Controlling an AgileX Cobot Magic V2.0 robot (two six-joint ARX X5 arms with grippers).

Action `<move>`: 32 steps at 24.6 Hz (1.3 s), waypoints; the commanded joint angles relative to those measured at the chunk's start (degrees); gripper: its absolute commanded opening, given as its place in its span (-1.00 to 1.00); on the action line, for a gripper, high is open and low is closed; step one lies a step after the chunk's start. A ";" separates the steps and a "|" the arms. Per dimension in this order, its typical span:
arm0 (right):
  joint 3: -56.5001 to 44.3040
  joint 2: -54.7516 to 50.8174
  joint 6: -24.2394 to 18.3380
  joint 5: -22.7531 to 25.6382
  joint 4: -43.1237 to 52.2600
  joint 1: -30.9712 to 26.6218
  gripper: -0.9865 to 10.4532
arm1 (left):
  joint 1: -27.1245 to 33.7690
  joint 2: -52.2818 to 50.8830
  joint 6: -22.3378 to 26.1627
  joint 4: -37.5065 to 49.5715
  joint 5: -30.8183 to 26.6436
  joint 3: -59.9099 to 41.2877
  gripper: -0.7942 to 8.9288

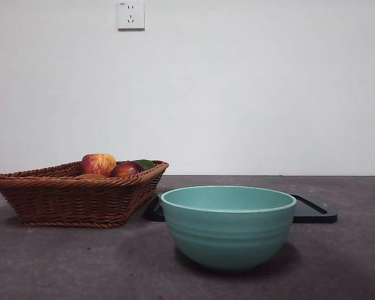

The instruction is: Pick up the wifruite, put it on the bowl, pick up the plate, put it on desk

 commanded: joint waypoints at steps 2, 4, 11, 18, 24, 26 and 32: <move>7.58 6.62 -5.49 -2.73 -5.62 0.00 -0.82 | 0.15 5.66 4.81 -2.95 4.79 5.99 -0.81; 11.61 10.43 -7.89 -4.68 -9.20 0.00 -0.82 | 0.15 8.70 6.40 -4.72 7.96 8.57 -0.81; 25.38 24.17 -16.50 -13.29 -22.62 0.13 -0.82 | 0.04 19.19 13.70 -12.52 20.59 17.59 -0.81; 32.76 33.27 -22.56 -17.92 -32.81 2.29 -0.82 | -2.69 27.56 20.85 -22.93 25.66 25.46 -0.81; 33.66 37.29 -25.11 -18.16 -39.21 8.90 -0.82 | -8.33 30.73 25.53 -32.44 25.94 28.04 -0.82; 33.66 37.31 -25.09 -18.18 -39.30 10.91 -0.82 | -9.44 30.71 26.43 -33.53 25.92 28.04 -0.82; 33.66 37.31 -23.15 -18.16 -39.23 11.96 -0.32 | -9.94 30.67 26.32 -33.05 25.90 28.04 -0.17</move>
